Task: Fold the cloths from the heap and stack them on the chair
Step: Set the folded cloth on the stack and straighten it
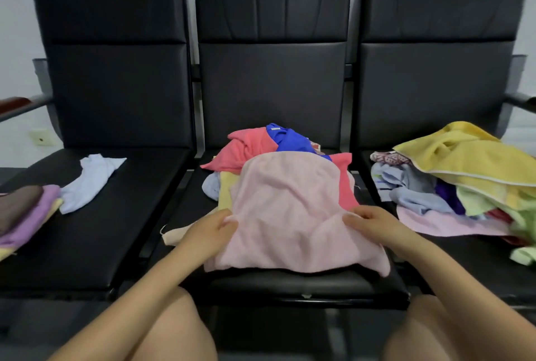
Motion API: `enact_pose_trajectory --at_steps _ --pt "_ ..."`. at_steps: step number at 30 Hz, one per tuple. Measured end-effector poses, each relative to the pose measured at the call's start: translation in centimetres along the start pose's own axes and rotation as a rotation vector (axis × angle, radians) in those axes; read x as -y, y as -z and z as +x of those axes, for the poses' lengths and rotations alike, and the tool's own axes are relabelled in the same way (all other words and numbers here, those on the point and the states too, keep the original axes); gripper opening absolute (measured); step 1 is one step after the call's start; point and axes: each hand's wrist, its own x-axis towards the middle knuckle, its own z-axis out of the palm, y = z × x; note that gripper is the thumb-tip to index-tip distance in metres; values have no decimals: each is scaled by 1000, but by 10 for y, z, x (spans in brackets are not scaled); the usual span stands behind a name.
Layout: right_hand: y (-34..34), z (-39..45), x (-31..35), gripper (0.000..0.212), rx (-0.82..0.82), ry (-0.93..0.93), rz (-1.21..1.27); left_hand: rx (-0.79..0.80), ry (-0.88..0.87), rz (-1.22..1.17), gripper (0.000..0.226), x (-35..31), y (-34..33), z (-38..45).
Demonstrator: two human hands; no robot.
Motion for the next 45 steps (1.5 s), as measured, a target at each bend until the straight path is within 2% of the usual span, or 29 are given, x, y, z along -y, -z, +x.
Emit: enact_pose_trajectory --at_steps 3,5,7,11,16,18,20,22,26,28,30,35,37,40,42,45 --pt "7 -6 17 17 -240 170 97 -151 -43 -21 24 1 10 -1" --pt "12 -3 29 19 -422 257 135 -232 -28 -177 27 -5 21 6" --pt "17 10 37 17 -527 307 123 -267 -12 -356 28 -11 31 17" --pt "23 54 48 11 -519 306 95 -360 34 -448 27 -15 36 60" --pt "2 113 31 13 -503 117 221 -315 108 -562 17 -13 0 76" --pt "-8 125 18 18 -425 91 158 -308 107 -565 33 -10 -9 77" --pt "-14 130 6 28 -359 104 76 -274 124 -573 42 -4 -9 85" --pt "-16 132 -4 28 -337 134 116 -200 160 -590 43 0 -6 94" --pt "-6 125 -17 11 -231 150 255 -90 230 -606 20 9 -6 101" --pt "6 126 -21 8 -192 155 295 -83 279 -627 12 16 -4 104" --pt "16 126 -27 11 -195 152 354 -88 283 -679 26 23 -2 106" --pt "15 121 -34 13 -104 125 322 -146 234 -741 29 29 -8 111" --pt "15 119 -29 17 -135 122 302 -189 200 -712 27 28 -7 110" --pt "25 110 -12 13 -345 120 354 -364 123 -665 8 13 8 105" --pt "41 97 15 15 -462 177 401 -462 46 -668 12 -11 34 94" --pt "71 73 71 14 -559 284 492 -523 -114 -611 14 -40 81 86"
